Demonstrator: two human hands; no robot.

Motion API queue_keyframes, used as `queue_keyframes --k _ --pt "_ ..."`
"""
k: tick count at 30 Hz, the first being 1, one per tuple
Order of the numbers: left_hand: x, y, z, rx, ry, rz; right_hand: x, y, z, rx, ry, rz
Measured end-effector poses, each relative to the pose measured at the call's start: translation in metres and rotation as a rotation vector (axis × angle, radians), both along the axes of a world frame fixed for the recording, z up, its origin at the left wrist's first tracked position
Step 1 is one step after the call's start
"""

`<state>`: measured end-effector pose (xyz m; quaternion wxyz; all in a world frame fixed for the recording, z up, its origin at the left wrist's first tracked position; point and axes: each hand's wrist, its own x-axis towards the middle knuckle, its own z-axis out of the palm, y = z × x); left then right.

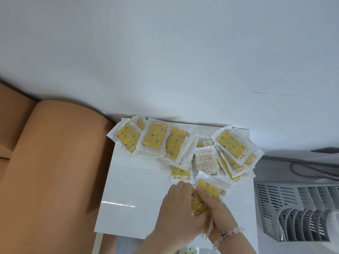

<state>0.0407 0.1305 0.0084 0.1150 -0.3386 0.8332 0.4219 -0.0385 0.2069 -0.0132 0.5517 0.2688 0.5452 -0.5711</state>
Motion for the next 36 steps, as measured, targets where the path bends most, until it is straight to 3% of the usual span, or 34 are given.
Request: queue_keyframes --k 3,5,7,9,12,16,26,33,36 --pt "-0.008 -0.043 0.007 0.417 -0.105 -0.126 -0.004 0.009 -0.002 0.026 -0.03 0.029" --pt "-0.015 -0.076 -0.001 0.519 -0.149 -0.031 -0.004 0.014 -0.003 0.031 -0.034 -0.004" --pt "-0.023 -0.109 -0.021 0.352 -0.115 0.246 -0.003 0.017 -0.002 0.04 -0.034 -0.022" --pt "-0.027 -0.138 -0.043 0.035 -0.071 0.55 0.0 0.021 -0.002 0.05 -0.027 -0.002" --pt "-0.033 -0.165 -0.066 -0.191 -0.167 0.689 0.003 0.027 -0.002 0.086 -0.031 0.028" --pt "-0.045 -0.164 -0.082 -0.253 -0.378 0.615 0.005 0.033 -0.004 0.119 -0.041 0.063" --pt "-0.059 -0.151 -0.081 -0.304 -0.434 0.625 0.0 0.04 -0.001 0.107 -0.025 0.094" --pt "-0.049 -0.141 -0.071 -0.206 -0.211 0.742 0.004 0.034 0.0 0.067 0.001 0.064" --pt "-0.033 -0.129 -0.057 -0.107 -0.008 0.872 0.002 0.03 0.001 0.064 0.007 0.085"
